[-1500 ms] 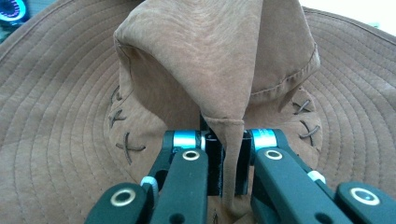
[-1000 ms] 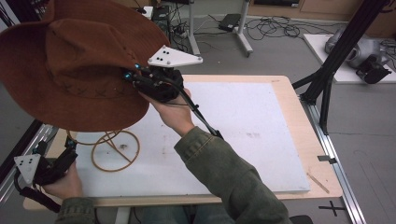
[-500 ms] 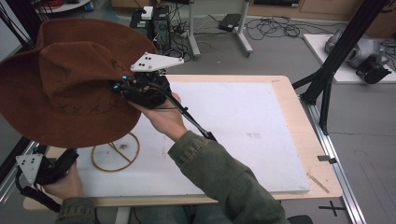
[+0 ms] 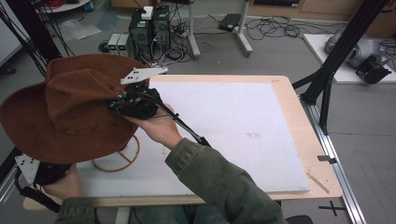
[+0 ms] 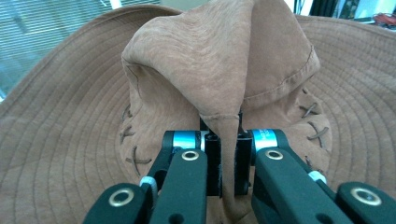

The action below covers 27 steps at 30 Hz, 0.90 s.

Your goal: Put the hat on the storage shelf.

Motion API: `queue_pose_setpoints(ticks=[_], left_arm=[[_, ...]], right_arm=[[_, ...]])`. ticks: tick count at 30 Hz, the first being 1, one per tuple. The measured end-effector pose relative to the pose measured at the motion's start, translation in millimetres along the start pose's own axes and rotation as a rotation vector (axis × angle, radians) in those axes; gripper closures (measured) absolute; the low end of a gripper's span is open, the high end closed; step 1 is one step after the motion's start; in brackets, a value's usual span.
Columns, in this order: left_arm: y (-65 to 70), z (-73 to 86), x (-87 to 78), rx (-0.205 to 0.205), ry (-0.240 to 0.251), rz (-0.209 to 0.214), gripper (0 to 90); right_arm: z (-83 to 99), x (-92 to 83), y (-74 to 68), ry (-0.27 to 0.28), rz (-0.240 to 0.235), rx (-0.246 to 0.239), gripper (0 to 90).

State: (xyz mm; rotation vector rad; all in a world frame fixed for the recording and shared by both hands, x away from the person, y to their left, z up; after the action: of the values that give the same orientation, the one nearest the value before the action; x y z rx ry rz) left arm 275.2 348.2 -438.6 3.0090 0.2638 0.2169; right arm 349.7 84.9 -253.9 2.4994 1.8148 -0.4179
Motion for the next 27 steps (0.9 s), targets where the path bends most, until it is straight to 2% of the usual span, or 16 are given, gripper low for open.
queue_pose_setpoints(ticks=[10, 15, 17, 19, 21, 24, 25, 27], left_arm=[[1.1, 0.4, 0.1, 0.003, -0.002, 0.002, 17.1], [0.4, 0.7, 0.0, 0.0, -0.002, 0.001, 17.1], [0.2, 0.5, -0.1, 0.0, -0.001, 0.0, 17.1], [0.2, 0.4, -0.1, 0.0, 0.0, -0.001, 17.1], [0.5, 0.4, -0.2, 0.005, -0.001, 0.002, 17.1], [1.1, 0.4, -0.2, 0.005, -0.002, 0.003, 17.1], [1.1, 0.4, -0.2, 0.005, -0.002, 0.003, 17.1], [1.2, 0.4, -0.2, 0.005, -0.002, 0.004, 17.1]], right_arm=[[12.5, 0.7, 1.0, -0.033, -0.019, 0.022, 83.6], [16.6, 1.6, 1.2, -0.035, -0.027, 0.04, 75.7], [18.2, 1.0, 2.5, -0.037, -0.024, 0.048, 68.1], [18.9, -0.6, 4.2, -0.03, -0.012, 0.048, 51.1], [18.4, -3.9, 5.3, -0.008, 0.006, 0.028, 35.1], [13.9, -9.2, 4.8, 0.034, -0.009, -0.02, 24.5], [13.9, -9.2, 4.8, 0.034, -0.009, -0.02, 24.5], [9.3, -15.7, 3.9, 0.069, 0.005, -0.047, 17.0]])
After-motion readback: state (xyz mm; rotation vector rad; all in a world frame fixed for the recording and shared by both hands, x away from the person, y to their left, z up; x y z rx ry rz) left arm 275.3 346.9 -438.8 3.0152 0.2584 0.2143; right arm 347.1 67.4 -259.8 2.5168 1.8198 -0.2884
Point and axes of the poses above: each handheld gripper's, and its own axes: x roughly forward along the jaws, z roughly out of its underside, y roughly to its right, the point moved 4 cm from there along x, roughly forward along the jaws, and after that the axes turned 5 degrees about y, right-handed, at the moved point
